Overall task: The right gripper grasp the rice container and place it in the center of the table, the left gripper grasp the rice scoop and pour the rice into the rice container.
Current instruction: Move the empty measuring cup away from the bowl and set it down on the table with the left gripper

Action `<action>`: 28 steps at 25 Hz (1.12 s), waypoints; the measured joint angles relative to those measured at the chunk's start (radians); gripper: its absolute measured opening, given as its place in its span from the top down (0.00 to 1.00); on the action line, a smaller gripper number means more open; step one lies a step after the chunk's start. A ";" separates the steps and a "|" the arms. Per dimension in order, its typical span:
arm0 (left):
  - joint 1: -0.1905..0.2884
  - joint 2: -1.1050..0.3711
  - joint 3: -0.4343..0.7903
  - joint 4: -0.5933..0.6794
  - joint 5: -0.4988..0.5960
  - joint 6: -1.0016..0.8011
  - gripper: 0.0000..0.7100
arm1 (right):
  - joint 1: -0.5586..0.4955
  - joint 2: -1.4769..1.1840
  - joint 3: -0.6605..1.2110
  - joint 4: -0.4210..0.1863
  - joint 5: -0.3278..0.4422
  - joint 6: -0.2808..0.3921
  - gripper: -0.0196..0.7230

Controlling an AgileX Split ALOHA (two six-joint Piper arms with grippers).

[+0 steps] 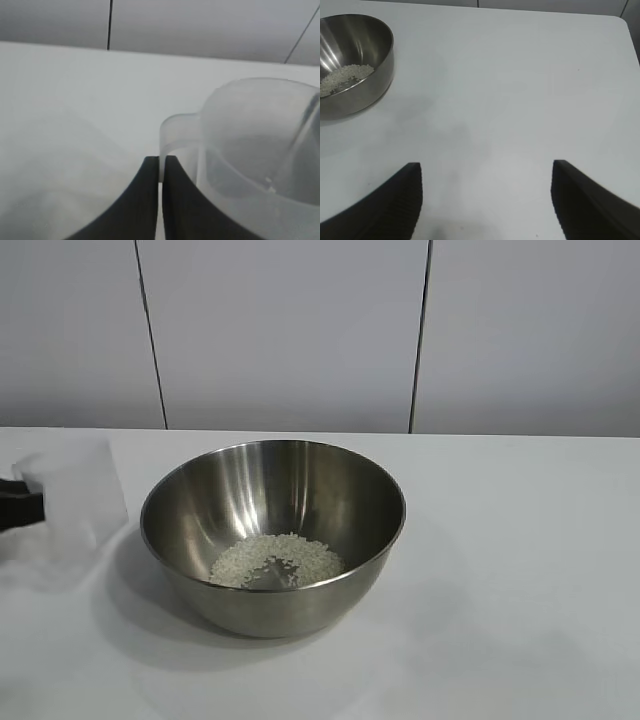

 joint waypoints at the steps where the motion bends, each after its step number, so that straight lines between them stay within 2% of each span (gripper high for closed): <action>1: 0.000 0.017 -0.004 0.000 0.000 0.012 0.99 | 0.000 0.000 0.000 0.000 0.000 0.000 0.31; 13: 0.000 0.049 -0.024 0.004 -0.008 0.170 0.99 | 0.000 0.000 0.000 0.000 0.000 0.000 0.31; 18: 0.000 0.049 -0.024 0.009 -0.010 0.182 0.98 | 0.000 0.000 0.000 0.000 0.000 0.000 0.31; 21: 0.000 0.049 -0.024 0.011 -0.010 0.181 0.89 | 0.000 0.000 0.000 0.000 0.000 0.000 0.31; 26: 0.000 0.049 -0.009 0.011 -0.019 0.169 0.62 | 0.000 0.000 0.000 0.000 0.000 0.000 0.31; 28: 0.000 0.049 0.008 0.010 -0.019 0.166 0.58 | 0.000 0.000 0.000 0.000 0.000 0.000 0.31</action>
